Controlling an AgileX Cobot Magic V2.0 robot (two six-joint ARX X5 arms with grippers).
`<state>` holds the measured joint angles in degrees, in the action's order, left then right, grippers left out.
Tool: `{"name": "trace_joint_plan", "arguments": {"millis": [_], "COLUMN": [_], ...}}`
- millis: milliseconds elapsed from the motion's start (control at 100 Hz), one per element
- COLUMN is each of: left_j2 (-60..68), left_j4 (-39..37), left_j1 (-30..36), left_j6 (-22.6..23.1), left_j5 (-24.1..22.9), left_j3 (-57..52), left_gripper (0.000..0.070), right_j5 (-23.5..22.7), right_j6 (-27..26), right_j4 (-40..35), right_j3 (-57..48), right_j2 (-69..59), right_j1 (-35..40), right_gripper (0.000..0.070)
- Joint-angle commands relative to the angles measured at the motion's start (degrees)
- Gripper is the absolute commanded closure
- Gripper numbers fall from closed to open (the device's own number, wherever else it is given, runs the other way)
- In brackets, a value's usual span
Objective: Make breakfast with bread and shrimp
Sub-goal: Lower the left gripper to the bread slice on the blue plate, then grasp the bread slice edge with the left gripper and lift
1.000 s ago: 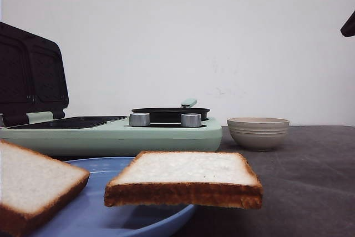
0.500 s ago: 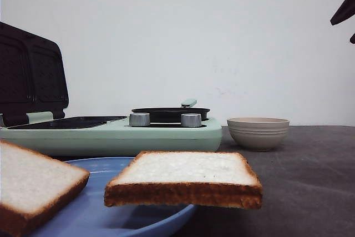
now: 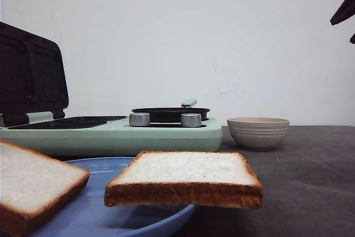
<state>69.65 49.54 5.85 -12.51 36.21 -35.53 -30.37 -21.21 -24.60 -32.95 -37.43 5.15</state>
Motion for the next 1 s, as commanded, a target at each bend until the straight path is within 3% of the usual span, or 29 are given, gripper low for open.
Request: {"name": "trace_joint_plan", "arguments": {"millis": [0, 610, 660, 820, 990], "left_j2": [1.09, 2.4, 2.54, 2.6, 2.6], "left_j4": [-0.87, -3.13, -3.23, -3.28, -3.26], "left_j1": [0.33, 0.68, 0.68, 0.68, 0.66], "left_j6": [1.14, 2.45, 2.47, 2.64, 2.82], "left_j5": [1.46, 3.43, 3.45, 3.48, 3.48], "left_j3": [-0.94, -0.94, -0.94, -0.94, -0.94], "left_gripper": [0.0336, 0.036, 0.0416, 0.0697, 0.0699], "right_j5": [-0.26, -0.22, -0.22, -0.22, -0.22], "right_j6": [0.7, 0.68, 0.68, 0.66, 0.66], "right_j4": [0.57, 1.01, 1.01, 0.98, 1.01], "right_j3": [-1.05, -1.05, -1.05, -1.05, -1.05], "right_j2": [-0.28, -0.28, -0.28, -0.28, -0.28], "right_j1": [0.09, 0.09, 0.09, 0.09, 0.09], "right_gripper": [0.0466, 0.0466, 0.0466, 0.0466, 0.0466]}}
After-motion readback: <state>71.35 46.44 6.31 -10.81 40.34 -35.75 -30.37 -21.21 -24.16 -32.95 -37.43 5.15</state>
